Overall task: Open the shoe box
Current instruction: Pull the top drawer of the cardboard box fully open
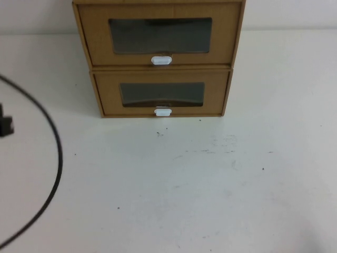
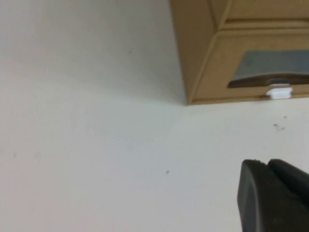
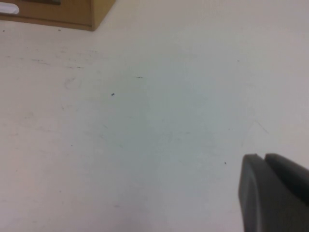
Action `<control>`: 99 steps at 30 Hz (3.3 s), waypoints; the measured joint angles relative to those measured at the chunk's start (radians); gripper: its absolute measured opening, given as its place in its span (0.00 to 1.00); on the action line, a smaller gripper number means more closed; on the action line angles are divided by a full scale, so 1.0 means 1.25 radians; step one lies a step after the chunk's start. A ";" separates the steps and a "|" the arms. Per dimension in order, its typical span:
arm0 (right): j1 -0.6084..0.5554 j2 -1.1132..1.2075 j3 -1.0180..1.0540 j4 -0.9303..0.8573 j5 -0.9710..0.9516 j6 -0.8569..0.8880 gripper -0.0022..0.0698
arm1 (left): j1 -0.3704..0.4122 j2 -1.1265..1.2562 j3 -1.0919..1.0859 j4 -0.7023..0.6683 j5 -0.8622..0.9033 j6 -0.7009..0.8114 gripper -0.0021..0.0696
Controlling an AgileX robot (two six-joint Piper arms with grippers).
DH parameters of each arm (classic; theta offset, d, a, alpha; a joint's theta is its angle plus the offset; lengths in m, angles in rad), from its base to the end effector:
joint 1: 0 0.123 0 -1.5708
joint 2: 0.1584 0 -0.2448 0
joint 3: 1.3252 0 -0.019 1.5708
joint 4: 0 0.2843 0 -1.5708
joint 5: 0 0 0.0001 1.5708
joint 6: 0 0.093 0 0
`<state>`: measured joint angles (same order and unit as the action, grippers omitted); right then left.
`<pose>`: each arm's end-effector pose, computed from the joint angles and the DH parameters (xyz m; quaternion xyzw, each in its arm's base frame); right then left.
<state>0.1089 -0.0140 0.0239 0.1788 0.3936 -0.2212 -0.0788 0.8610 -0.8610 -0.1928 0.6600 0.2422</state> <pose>0.1266 0.0202 0.1707 -0.0865 0.8031 0.0432 0.5879 0.2298 -0.0291 0.3258 0.1016 0.8689 -0.0490 0.4819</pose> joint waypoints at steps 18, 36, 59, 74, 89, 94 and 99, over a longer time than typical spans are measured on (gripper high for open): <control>0.000 0.000 0.000 0.001 0.000 0.000 0.00 | 0.000 0.718 -1.043 -0.306 0.380 0.259 0.02; 0.000 0.000 0.000 0.001 0.000 0.000 0.00 | 0.003 1.010 -1.263 -0.403 0.450 0.259 0.02; 0.000 0.000 0.000 0.001 0.000 0.000 0.00 | 0.008 1.023 -1.270 -0.430 0.442 0.256 0.02; 0.000 0.000 0.005 0.800 -0.324 -0.033 0.00 | 0.008 1.024 -1.270 -0.437 0.442 0.234 0.02; 0.000 0.405 -0.368 0.806 0.062 -0.241 0.00 | 0.023 1.036 -1.294 -0.473 0.443 0.232 0.02; 0.000 0.626 -0.526 0.804 0.174 -0.344 0.00 | 0.063 1.038 -1.303 -0.474 0.441 0.221 0.02; 0.083 0.784 -0.636 0.804 0.150 -0.388 0.00 | 0.083 1.045 -1.303 -0.495 0.441 0.219 0.02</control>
<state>0.2122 0.9656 -0.7707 1.1843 0.5810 -0.7057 0.0249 2.1676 -2.4898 -0.8118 1.2119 0.5156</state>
